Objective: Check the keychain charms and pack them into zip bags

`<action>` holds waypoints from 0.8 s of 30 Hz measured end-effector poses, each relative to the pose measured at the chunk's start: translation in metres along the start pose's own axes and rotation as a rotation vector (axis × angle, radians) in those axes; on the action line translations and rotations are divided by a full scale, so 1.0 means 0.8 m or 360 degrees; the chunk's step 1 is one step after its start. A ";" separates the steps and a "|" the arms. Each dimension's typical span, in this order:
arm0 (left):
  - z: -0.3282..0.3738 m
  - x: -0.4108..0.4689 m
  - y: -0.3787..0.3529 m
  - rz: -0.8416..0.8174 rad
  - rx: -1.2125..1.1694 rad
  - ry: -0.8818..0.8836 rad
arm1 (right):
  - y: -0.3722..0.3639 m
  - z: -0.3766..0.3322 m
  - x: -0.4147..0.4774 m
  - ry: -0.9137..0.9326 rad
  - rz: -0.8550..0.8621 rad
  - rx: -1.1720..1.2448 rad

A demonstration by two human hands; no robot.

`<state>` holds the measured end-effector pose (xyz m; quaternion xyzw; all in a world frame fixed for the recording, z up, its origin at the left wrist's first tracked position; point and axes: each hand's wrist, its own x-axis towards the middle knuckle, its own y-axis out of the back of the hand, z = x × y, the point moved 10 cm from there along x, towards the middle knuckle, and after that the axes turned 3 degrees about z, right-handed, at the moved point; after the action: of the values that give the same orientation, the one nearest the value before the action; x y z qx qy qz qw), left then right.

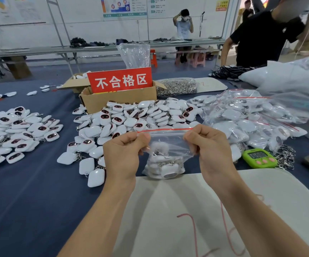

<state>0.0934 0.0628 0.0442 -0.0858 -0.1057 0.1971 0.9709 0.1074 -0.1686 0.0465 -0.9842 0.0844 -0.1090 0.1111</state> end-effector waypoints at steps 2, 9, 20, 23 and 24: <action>-0.002 -0.001 0.000 0.0013 -0.0018 0.0009 | -0.003 0.001 -0.002 0.0007 -0.0001 0.0020; -0.004 -0.011 -0.022 -0.0169 -0.0033 0.0053 | -0.015 -0.008 -0.007 0.0112 -0.0100 -0.0009; -0.007 -0.018 -0.027 -0.0175 0.0104 0.0138 | -0.019 -0.007 -0.012 0.0099 -0.0090 -0.0051; -0.011 -0.022 -0.029 -0.0191 0.0103 0.0193 | -0.019 -0.009 -0.012 0.0117 -0.0082 -0.0044; -0.012 -0.023 -0.030 -0.0197 0.0106 0.0214 | -0.018 -0.010 -0.012 0.0125 -0.0081 -0.0049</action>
<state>0.0879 0.0327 0.0368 -0.0598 -0.0389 0.1338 0.9884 0.0981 -0.1543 0.0554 -0.9826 0.0652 -0.1491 0.0896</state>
